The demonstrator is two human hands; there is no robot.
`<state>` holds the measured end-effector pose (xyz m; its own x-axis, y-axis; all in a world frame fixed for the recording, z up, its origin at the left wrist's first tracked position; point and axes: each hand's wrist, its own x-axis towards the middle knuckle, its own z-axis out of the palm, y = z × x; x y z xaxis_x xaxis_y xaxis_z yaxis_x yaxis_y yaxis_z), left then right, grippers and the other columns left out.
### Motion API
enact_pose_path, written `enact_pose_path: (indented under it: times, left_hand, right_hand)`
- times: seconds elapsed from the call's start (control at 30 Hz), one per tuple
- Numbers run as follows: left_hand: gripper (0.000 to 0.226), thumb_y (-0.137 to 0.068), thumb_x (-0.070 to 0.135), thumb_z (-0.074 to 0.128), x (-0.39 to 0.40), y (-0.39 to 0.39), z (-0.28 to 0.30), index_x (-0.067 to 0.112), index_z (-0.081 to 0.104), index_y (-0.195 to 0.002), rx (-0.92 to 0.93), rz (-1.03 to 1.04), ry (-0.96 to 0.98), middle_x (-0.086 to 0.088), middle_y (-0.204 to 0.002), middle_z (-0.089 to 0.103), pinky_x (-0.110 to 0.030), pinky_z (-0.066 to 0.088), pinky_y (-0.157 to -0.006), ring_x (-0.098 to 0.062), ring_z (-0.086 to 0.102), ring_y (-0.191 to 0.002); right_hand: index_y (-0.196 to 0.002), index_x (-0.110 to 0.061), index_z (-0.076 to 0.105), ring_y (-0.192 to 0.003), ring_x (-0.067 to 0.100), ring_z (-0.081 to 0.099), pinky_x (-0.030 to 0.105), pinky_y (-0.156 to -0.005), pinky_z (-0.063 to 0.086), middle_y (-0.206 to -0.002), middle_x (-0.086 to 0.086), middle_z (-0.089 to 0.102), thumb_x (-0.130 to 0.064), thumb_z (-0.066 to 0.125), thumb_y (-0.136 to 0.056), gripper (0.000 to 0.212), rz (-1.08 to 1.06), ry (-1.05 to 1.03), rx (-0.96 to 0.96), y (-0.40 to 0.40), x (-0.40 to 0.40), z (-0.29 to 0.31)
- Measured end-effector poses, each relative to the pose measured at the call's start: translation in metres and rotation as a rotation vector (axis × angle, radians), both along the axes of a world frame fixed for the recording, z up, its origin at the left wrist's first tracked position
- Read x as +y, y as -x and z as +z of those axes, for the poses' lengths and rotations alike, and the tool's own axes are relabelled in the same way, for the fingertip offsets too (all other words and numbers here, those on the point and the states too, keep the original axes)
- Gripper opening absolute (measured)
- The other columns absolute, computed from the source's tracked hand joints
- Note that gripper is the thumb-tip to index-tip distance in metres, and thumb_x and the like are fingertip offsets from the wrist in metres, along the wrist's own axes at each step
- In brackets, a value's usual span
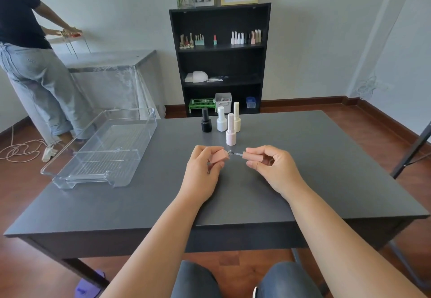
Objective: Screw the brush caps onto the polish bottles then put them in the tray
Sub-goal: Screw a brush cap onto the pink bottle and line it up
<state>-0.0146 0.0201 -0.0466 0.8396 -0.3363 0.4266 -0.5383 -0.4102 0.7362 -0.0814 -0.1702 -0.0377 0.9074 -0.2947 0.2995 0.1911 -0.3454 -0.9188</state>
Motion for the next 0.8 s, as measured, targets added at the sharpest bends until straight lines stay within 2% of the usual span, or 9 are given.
enact_pose_path:
  times: [0.03, 0.1, 0.2, 0.23, 0.3, 0.4, 0.5, 0.63, 0.8]
  left_hand:
    - [0.03, -0.089, 0.009, 0.063, 0.0, 0.001, 0.0, 0.028, 0.064, -0.112, -0.007, -0.013, -0.002, 0.012, -0.105, 0.049, -0.007, 0.043, -0.084, 0.002, 0.054, -0.097]
    - [0.031, -0.089, 0.007, 0.063, 0.001, 0.002, -0.001, 0.027, 0.064, -0.112, -0.026, -0.044, -0.016, 0.01, -0.105, 0.049, -0.021, 0.049, -0.089, -0.006, 0.057, -0.099]
    - [0.031, -0.088, 0.005, 0.064, 0.0, 0.006, 0.001, 0.022, 0.065, -0.114, -0.067, -0.093, -0.041, 0.009, -0.105, 0.05, -0.029, 0.052, -0.09, -0.005, 0.057, -0.098]
    - [0.031, -0.088, 0.004, 0.063, -0.001, 0.007, 0.002, 0.02, 0.065, -0.115, -0.075, -0.107, -0.052, 0.009, -0.105, 0.05, -0.03, 0.052, -0.09, -0.005, 0.056, -0.097]
    - [0.032, -0.088, 0.005, 0.063, -0.001, 0.009, 0.004, 0.021, 0.065, -0.116, -0.088, -0.129, -0.08, 0.009, -0.104, 0.049, -0.031, 0.052, -0.089, -0.006, 0.056, -0.096]
    - [0.032, -0.088, 0.006, 0.064, -0.001, 0.01, 0.005, 0.021, 0.065, -0.117, -0.09, -0.151, -0.09, 0.009, -0.104, 0.049, -0.031, 0.052, -0.09, -0.008, 0.056, -0.096]
    - [0.033, -0.088, 0.006, 0.065, -0.001, 0.01, 0.005, 0.021, 0.066, -0.117, -0.087, -0.167, -0.081, 0.009, -0.104, 0.051, -0.027, 0.052, -0.089, -0.005, 0.056, -0.095]
    - [0.033, -0.087, 0.006, 0.067, 0.0, 0.01, 0.005, 0.024, 0.066, -0.115, -0.084, -0.192, -0.062, 0.01, -0.103, 0.054, -0.009, 0.045, -0.083, 0.0, 0.056, -0.095]
    - [0.032, -0.087, 0.004, 0.067, 0.001, 0.01, 0.007, 0.02, 0.067, -0.114, -0.062, -0.189, -0.044, 0.006, -0.104, 0.057, -0.004, 0.041, -0.076, 0.002, 0.057, -0.094]
  right_hand:
    - [-0.096, -0.033, 0.074, -0.093, 0.016, 0.067, 0.023, -0.087, 0.051, -0.1, -0.007, 0.075, -0.009, 0.076, -0.079, 0.029, 0.01, 0.006, 0.004, 0.0, 0.0, 0.0]
    - [-0.098, -0.034, 0.073, -0.088, 0.003, 0.067, 0.015, -0.082, 0.047, -0.097, -0.013, 0.074, -0.006, 0.073, -0.081, 0.032, 0.035, 0.017, 0.001, 0.002, 0.0, 0.0]
    - [-0.104, -0.035, 0.071, -0.07, -0.006, 0.057, 0.004, -0.071, 0.038, -0.086, -0.029, 0.066, -0.005, 0.069, -0.085, 0.036, 0.054, 0.122, 0.005, 0.004, -0.001, 0.0]
    - [-0.108, -0.033, 0.071, -0.067, -0.005, 0.054, 0.004, -0.067, 0.037, -0.084, -0.028, 0.064, -0.005, 0.067, -0.086, 0.035, 0.06, 0.172, 0.005, 0.005, -0.001, 0.0]
    - [-0.112, -0.027, 0.071, -0.066, -0.001, 0.051, 0.005, -0.065, 0.037, -0.085, -0.014, 0.062, -0.007, 0.065, -0.087, 0.032, 0.063, 0.246, 0.003, 0.005, 0.001, -0.001]
    - [-0.112, -0.022, 0.072, -0.067, 0.004, 0.051, 0.007, -0.066, 0.039, -0.089, 0.0, 0.063, -0.008, 0.065, -0.088, 0.029, 0.055, 0.258, -0.017, 0.007, 0.002, 0.0]
    - [-0.109, -0.02, 0.073, -0.073, 0.012, 0.057, 0.008, -0.068, 0.041, -0.092, -0.001, 0.063, -0.002, 0.067, -0.085, 0.03, 0.038, 0.296, -0.05, 0.009, 0.002, 0.001]
    - [-0.104, -0.013, 0.075, -0.078, 0.007, 0.06, 0.005, -0.072, 0.041, -0.094, -0.001, 0.064, 0.008, 0.068, -0.08, 0.032, -0.016, 0.476, -0.122, 0.01, 0.006, 0.0]
    - [-0.105, -0.012, 0.074, -0.079, -0.004, 0.059, 0.004, -0.074, 0.04, -0.092, -0.007, 0.065, 0.005, 0.07, -0.08, 0.031, 0.0, 0.431, -0.108, 0.012, 0.006, 0.002]
